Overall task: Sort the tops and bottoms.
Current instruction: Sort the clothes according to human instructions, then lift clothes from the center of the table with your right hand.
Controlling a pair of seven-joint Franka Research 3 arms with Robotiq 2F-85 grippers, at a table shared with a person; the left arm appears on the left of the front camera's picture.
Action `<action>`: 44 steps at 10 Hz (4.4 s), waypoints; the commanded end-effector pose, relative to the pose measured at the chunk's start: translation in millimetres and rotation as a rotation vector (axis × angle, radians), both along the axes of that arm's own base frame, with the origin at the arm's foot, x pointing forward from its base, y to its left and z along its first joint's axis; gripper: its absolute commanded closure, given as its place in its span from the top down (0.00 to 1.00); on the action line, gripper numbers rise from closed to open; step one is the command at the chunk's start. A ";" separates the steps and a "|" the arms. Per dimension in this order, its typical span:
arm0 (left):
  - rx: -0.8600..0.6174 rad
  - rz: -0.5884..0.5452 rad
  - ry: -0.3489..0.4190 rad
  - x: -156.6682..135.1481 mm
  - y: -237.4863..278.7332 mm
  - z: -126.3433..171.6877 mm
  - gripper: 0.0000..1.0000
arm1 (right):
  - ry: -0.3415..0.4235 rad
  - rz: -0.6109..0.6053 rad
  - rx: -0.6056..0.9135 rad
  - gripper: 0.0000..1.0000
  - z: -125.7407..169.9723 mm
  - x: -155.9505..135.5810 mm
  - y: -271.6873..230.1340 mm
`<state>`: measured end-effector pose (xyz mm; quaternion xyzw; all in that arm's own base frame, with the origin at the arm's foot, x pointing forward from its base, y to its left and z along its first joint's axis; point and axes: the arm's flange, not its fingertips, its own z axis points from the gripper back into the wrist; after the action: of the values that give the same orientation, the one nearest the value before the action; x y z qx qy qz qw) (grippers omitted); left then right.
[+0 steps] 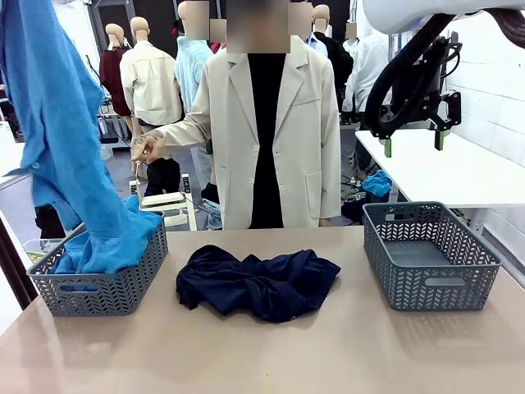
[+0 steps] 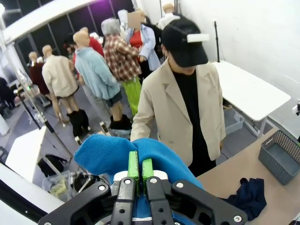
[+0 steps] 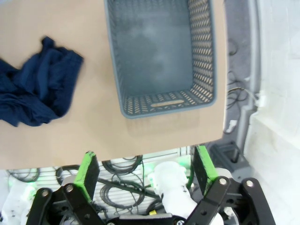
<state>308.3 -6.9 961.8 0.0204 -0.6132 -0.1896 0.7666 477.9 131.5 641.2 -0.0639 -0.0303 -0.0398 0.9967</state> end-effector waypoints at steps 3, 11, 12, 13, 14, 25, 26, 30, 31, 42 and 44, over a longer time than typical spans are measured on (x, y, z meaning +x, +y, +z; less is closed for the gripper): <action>-0.055 0.024 0.136 71.8 28.4 -49.6 0.00 | 0.003 0.013 -0.010 1.00 1.2 0.5 -1.7; -0.024 0.136 0.533 108.1 44.4 -239.4 0.00 | 0.003 0.013 -0.010 1.00 1.2 0.5 -1.7; -0.057 0.160 0.565 100.2 56.7 -246.2 0.00 | 0.003 0.013 -0.010 1.00 1.2 0.5 -1.7; -0.048 0.157 0.583 91.3 63.3 -255.5 0.00 | 0.003 0.013 -0.010 1.00 1.2 0.5 -1.7; -0.028 0.171 0.617 87.3 64.1 -269.5 0.00 | 0.003 0.013 -0.010 1.00 1.2 0.5 -1.7; -0.015 0.134 0.930 206.5 114.3 -328.4 0.00 | 0.003 0.013 -0.010 1.00 1.2 0.5 -1.7; -0.036 0.068 1.004 214.2 109.5 -353.0 0.00 | 0.003 0.013 -0.010 1.00 1.2 0.5 -1.7; -0.112 0.030 1.219 229.4 95.8 -443.7 0.00 | 0.003 0.013 -0.010 1.00 1.2 0.5 -1.7; -0.116 0.057 1.252 232.7 98.6 -457.2 0.00 | 0.003 0.013 -0.010 1.00 1.2 0.5 -1.7; 0.027 0.006 0.881 109.8 134.2 -336.6 1.00 | 0.003 0.013 -0.010 1.00 1.2 0.5 -1.7; -0.010 0.030 0.913 138.0 121.6 -339.1 1.00 | 0.003 0.013 -0.010 1.00 1.2 0.5 -1.7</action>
<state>432.3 120.7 630.4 -0.0579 -0.2218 -0.1703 0.9584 477.9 131.6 641.0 -0.0642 -0.0298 -0.0398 0.9967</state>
